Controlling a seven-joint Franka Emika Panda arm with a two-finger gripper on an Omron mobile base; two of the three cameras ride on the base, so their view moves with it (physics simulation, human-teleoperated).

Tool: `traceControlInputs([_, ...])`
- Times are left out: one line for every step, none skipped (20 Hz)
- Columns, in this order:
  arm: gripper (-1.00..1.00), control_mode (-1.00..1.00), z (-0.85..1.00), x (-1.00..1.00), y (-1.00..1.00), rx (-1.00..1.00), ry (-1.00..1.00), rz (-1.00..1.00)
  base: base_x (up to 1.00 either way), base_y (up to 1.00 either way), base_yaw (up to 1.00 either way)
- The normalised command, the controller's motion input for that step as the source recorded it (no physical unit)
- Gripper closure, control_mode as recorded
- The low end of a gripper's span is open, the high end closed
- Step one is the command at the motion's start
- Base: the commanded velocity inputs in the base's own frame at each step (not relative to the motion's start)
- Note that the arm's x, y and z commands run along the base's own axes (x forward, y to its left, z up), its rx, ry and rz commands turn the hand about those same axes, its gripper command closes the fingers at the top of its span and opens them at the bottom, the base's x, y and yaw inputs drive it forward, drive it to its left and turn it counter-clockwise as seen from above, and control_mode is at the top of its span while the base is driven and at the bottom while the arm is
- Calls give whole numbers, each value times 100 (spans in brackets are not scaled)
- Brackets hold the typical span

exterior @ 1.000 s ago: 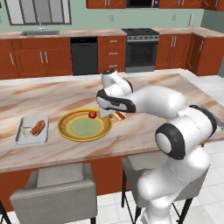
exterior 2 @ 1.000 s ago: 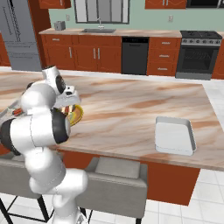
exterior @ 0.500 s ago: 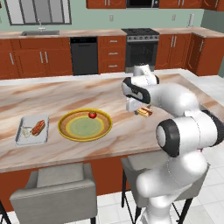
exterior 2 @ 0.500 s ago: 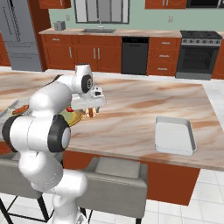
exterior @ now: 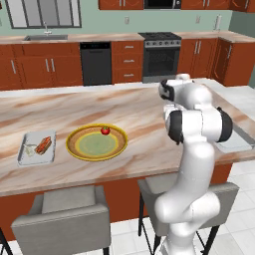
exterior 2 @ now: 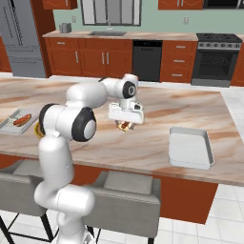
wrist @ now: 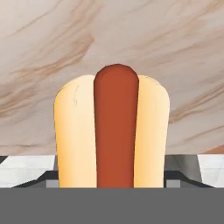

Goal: Place one cooked food and one vegetable from the large plate to each tupperware container.

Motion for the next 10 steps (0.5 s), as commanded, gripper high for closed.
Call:
traceControlInputs([100,-100,-6,0,-100,0,10,-41,0,0,0])
traceControlInputs([100,-100,-9,0,-100,0,5,-42,0,0,0])
traceControlInputs([100,-100,-10,1,-100,-2,3,-41,0,0,0])
traceControlInputs([100,-100,-12,1,-100,-4,1,-41,0,0,0])
traceControlInputs([100,-100,-8,1,-100,-6,0,-39,0,0,0])
traceControlInputs([100,-100,0,4,-100,-7,0,-38,0,0,0])
traceControlInputs([100,-100,0,16,-94,-12,0,-34,0,0,0])
traceControlInputs([100,-100,0,15,-86,-15,0,-31,0,0,0])
traceControlInputs([100,-100,0,17,-76,-21,0,-27,0,0,0])
traceControlInputs([100,-100,0,26,-69,-26,0,-24,0,0,0])
